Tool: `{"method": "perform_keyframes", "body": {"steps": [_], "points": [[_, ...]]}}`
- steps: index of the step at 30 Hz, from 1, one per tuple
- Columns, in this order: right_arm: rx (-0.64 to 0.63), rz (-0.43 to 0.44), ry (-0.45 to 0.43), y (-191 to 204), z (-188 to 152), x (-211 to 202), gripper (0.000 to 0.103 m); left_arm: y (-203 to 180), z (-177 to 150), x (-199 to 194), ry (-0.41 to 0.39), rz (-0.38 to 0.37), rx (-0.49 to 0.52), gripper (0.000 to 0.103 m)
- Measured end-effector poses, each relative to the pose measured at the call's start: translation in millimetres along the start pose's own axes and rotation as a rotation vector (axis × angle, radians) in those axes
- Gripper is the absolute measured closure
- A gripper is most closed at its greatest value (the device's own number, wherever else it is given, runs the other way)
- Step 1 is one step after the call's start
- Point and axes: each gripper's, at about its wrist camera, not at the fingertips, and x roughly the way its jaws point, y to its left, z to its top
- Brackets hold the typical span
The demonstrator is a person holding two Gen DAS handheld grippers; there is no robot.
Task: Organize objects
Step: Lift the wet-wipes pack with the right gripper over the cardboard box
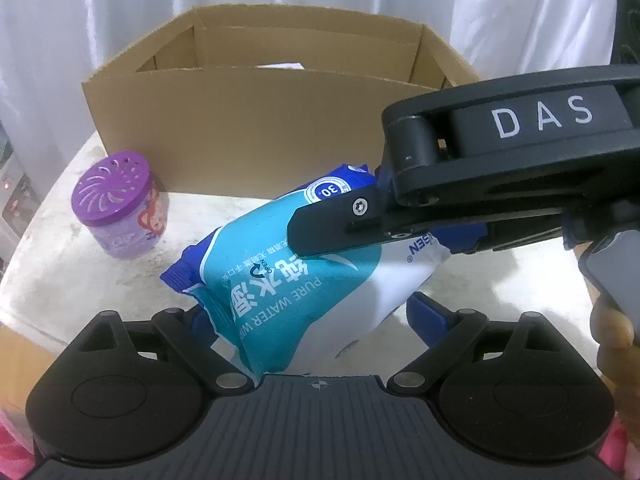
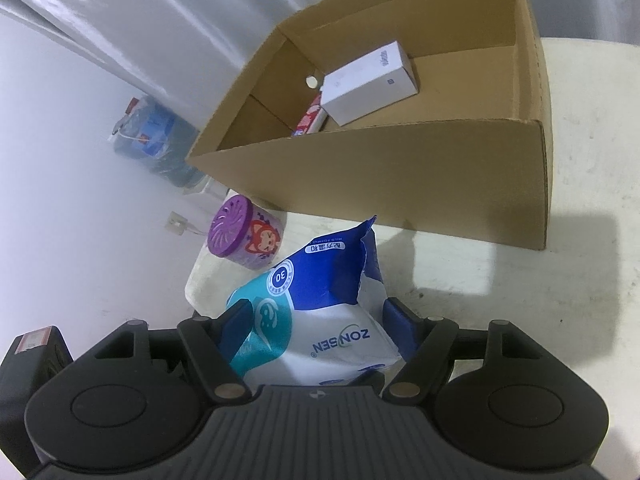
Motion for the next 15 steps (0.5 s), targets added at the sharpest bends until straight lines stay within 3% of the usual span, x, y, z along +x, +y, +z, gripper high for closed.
{"method": "perform_keyframes", "body": {"steps": [15], "points": [[-0.040, 0.040, -0.047, 25.3, -11.7, -21.9, 0.028, 0.7, -5.5, -35.6, -0.073, 0.032, -0.006, 0.010]]}}
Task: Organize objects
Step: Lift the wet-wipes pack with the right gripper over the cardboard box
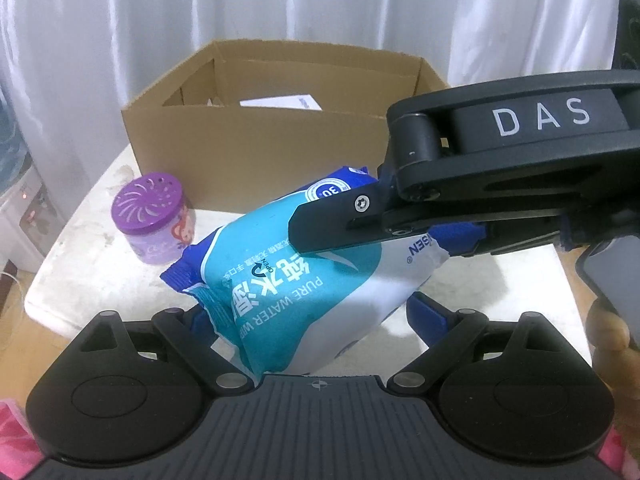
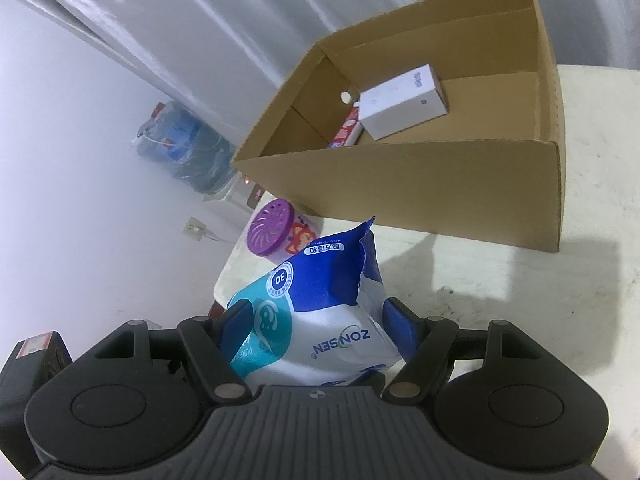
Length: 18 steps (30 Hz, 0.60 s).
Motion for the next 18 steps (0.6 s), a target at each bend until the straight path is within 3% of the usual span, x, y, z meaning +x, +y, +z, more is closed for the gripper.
{"method": "perform_keyframes", "body": {"steps": [9, 18], "points": [[-0.017, 0.021, -0.069, 16.5, 12.1, -22.6, 0.028, -2.3, 20.8, -23.5, -0.069, 0.001, 0.010, 0.010], [-0.115, -0.029, -0.168, 20.2, 81.4, -52.0, 0.028, -16.1, 94.7, -8.3, -0.165, -0.052, 0.005, 0.010]]}}
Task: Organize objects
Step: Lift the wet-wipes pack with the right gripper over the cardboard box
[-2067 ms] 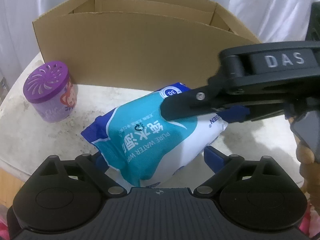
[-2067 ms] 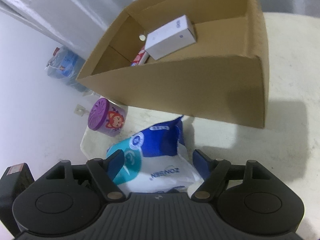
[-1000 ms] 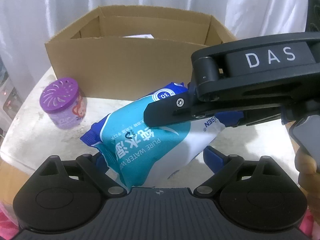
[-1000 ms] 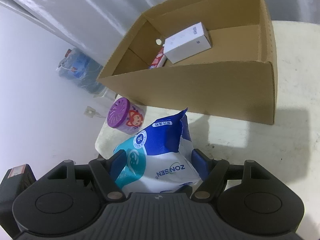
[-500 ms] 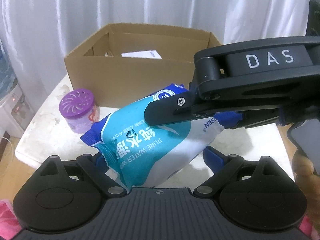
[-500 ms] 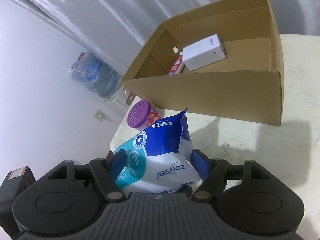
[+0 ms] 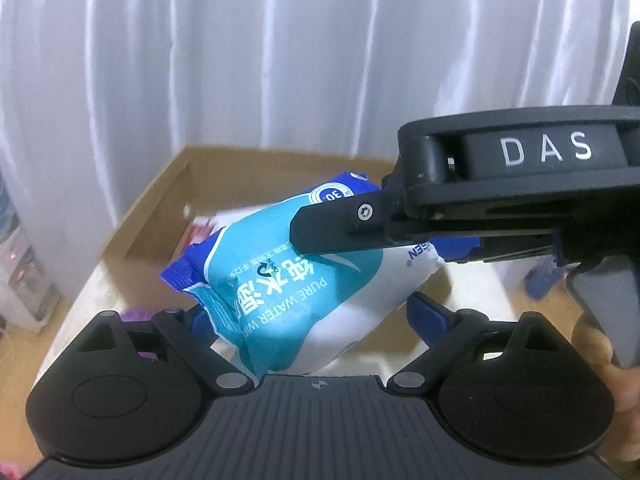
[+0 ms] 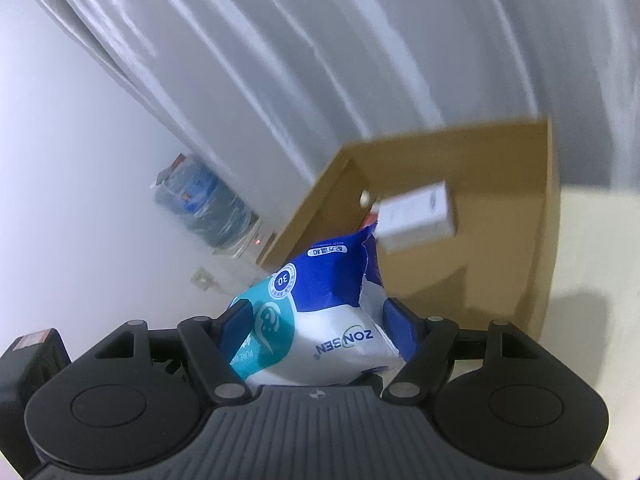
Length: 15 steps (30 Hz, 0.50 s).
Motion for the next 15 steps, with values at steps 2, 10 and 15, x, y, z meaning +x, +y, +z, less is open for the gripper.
{"method": "perform_keyframes", "body": {"steps": [2, 10, 15], "points": [[-0.036, -0.019, 0.004, -5.0, 20.6, 3.8, 0.028, -3.9, 14.2, 14.1, -0.010, -0.011, -0.027, 0.010], [-0.071, -0.054, 0.147, -56.2, 88.5, 46.7, 0.027, -2.3, 43.9, 91.1, 0.047, -0.058, -0.167, 0.010], [-0.104, -0.041, 0.262, -80.7, 108.1, 76.9, 0.028, 2.3, 41.6, 120.1, 0.105, -0.073, -0.226, 0.010]]}}
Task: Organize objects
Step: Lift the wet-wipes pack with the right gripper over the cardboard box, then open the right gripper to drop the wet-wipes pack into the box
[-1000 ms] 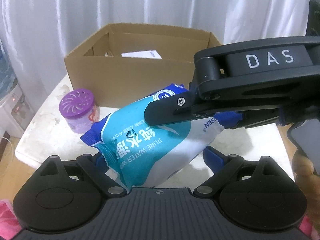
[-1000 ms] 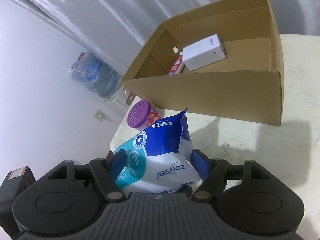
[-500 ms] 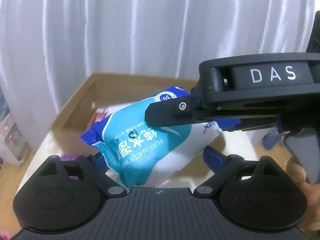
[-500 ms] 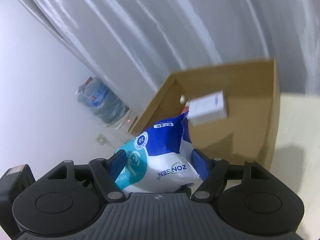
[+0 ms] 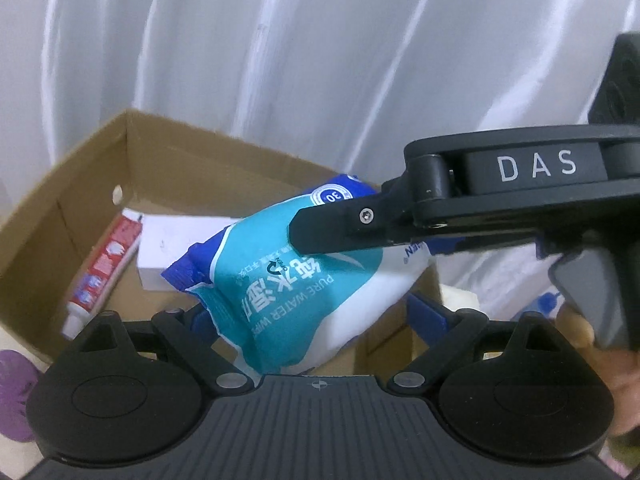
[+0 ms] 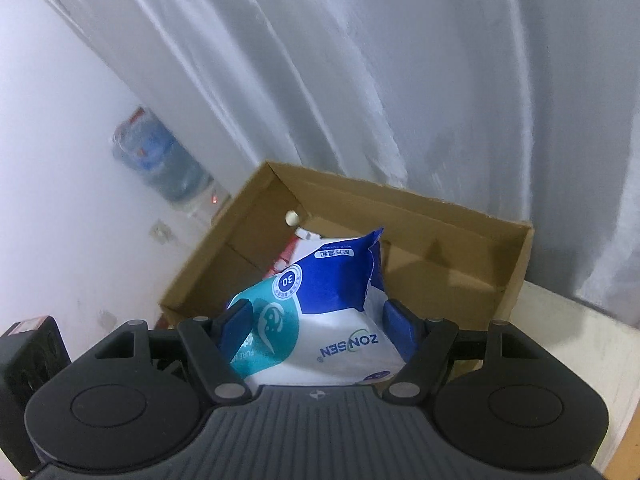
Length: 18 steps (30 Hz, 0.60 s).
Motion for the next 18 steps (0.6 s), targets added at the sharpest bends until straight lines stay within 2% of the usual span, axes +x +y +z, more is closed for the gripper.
{"method": "perform_keyframes", "body": {"steps": [3, 6, 9, 11, 14, 18], "points": [[-0.035, 0.008, 0.041, -6.4, 11.8, 12.0, 0.028, 7.3, 1.6, 13.9, 0.022, -0.008, -0.024, 0.010], [-0.122, -0.002, 0.057, -6.7, 20.9, 24.2, 0.028, 11.2, 2.7, 24.1, 0.040, -0.025, -0.045, 0.010], [-0.257, -0.082, 0.072, -2.7, 26.3, 34.9, 0.030, 6.2, -1.4, 29.7, 0.051, -0.040, -0.025, 0.011], [-0.299, -0.145, 0.085, -2.9, 26.0, 38.0, 0.030, -1.9, -6.1, 27.0, 0.051, -0.052, 0.008, 0.011], [-0.318, -0.195, 0.072, -5.2, 25.3, 33.0, 0.030, -8.3, -12.6, 23.9, 0.029, -0.044, 0.050, 0.011], [-0.280, -0.189, 0.028, -2.2, 24.3, 20.1, 0.030, -5.3, -14.3, 15.5, 0.018, -0.064, 0.044, 0.011]]}}
